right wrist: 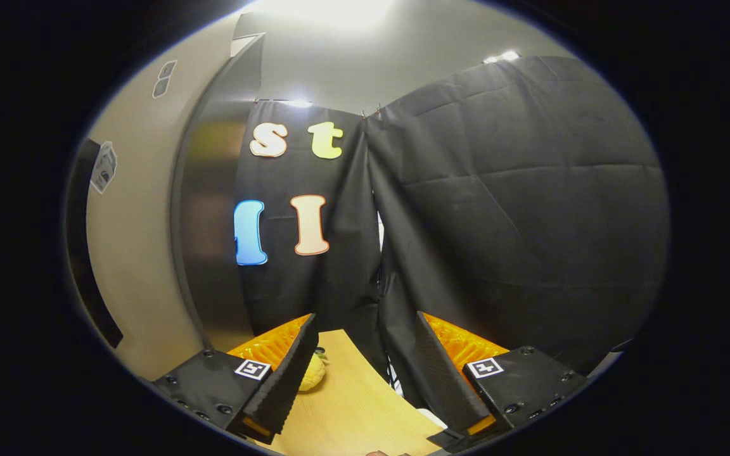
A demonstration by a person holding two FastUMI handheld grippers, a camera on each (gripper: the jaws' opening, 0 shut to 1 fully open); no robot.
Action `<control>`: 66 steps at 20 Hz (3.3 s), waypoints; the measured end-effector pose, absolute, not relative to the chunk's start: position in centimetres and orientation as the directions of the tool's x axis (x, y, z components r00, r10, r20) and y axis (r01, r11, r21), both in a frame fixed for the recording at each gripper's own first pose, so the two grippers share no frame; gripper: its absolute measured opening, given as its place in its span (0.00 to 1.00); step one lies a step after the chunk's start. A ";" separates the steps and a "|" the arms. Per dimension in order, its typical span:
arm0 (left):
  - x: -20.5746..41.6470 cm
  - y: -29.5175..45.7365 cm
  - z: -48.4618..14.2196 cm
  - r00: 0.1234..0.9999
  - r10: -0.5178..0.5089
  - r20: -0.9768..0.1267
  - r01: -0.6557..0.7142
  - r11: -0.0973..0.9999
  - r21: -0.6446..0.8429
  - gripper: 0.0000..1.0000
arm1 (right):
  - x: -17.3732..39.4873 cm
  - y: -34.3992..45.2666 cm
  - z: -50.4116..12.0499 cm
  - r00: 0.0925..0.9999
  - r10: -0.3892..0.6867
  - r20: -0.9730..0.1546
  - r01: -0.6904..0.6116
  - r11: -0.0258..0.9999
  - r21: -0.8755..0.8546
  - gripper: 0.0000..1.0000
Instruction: Grab one shoe with the right hand and put it into the shoe cabinet, grab the other shoe with the left hand and put it into the shoe cabinet; then close the right door with the right hand and the left door with the left hand.
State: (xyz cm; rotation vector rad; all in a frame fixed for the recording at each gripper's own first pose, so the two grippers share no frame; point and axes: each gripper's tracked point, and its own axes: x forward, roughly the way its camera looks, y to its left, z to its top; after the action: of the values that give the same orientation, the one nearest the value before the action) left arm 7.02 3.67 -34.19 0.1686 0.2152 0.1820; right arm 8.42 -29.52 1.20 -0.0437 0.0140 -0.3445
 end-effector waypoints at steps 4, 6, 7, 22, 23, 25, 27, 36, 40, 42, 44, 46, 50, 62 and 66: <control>0.7 2.7 -30.1 0.988 0.139 -0.063 -0.126 0.975 0.183 0.96 | 5.6 -28.4 2.5 0.928 -0.372 0.021 0.372 0.928 -0.026 0.92; -2.3 2.3 -29.6 0.994 0.105 -0.026 -0.099 0.979 0.179 0.96 | 4.0 -27.5 3.1 0.926 -0.377 0.026 0.378 0.926 -0.020 0.92; -3.7 2.1 -29.5 0.996 0.087 -0.010 -0.084 0.980 0.181 0.96 | 3.2 -27.0 3.4 0.925 -0.379 0.030 0.380 0.925 -0.024 0.92; -22.4 -3.6 -39.7 0.994 0.027 -0.105 -0.019 0.996 0.083 0.88 | -0.3 -23.5 4.6 0.954 -0.297 0.037 0.296 0.955 0.022 0.96; -23.0 -4.0 -39.8 0.994 0.036 -0.104 -0.028 0.997 0.074 0.85 | 0.2 -23.3 4.9 0.962 -0.271 0.036 0.270 0.963 0.018 0.96; -24.0 -4.3 -40.2 0.990 0.075 -0.116 -0.067 0.995 0.076 0.89 | 1.2 -22.6 5.3 0.976 -0.215 0.030 0.215 0.977 0.012 0.96; -24.9 -4.3 -39.6 0.986 0.122 -0.110 -0.114 0.990 0.077 0.95 | 2.4 -21.5 6.1 0.989 -0.147 0.025 0.147 0.989 0.020 0.96; -28.7 -4.9 -39.4 0.960 0.254 -0.121 -0.251 0.967 0.034 0.88 | 5.8 -17.6 7.2 0.997 0.079 0.015 -0.079 0.997 0.014 0.96; -29.3 -4.8 -39.7 0.952 0.271 -0.143 -0.277 0.960 -0.028 0.88 | 5.6 -15.9 7.0 0.994 0.107 0.021 -0.106 0.994 -0.018 0.93; -29.6 -4.2 -39.9 0.947 0.284 -0.148 -0.290 0.957 -0.021 0.88 | 5.7 -15.5 6.9 0.993 0.116 0.016 -0.115 0.993 -0.039 0.89; -29.5 -3.7 -40.0 0.948 0.282 -0.145 -0.287 0.958 -0.016 0.96 | 5.6 -14.9 6.7 0.992 0.126 0.005 -0.126 0.992 -0.023 0.89; -29.4 -3.1 -40.3 0.949 0.281 -0.144 -0.284 0.959 -0.002 0.88 | 5.4 -13.4 6.5 0.989 0.146 -0.005 -0.146 0.989 0.007 0.89; -28.8 -2.2 -40.3 0.953 0.265 -0.148 -0.269 0.963 -0.006 0.88 | 5.2 -9.4 6.1 0.982 0.188 -0.012 -0.188 0.982 0.012 0.94; -32.3 5.9 -40.0 0.916 0.380 -0.126 -0.380 0.925 0.027 0.89 | 6.1 -1.0 7.5 0.970 0.234 0.063 -0.236 0.971 0.030 0.94; -34.8 11.0 -39.9 0.883 0.457 -0.110 -0.459 0.888 0.008 0.89 | 6.6 -1.1 5.2 0.978 0.207 0.006 -0.207 0.975 0.078 0.94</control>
State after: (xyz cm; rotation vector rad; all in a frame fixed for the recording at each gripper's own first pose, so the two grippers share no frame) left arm -34.81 10.96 -39.93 -0.0186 0.1099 0.4768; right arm 6.63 -1.13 5.16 0.0782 0.0019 0.2091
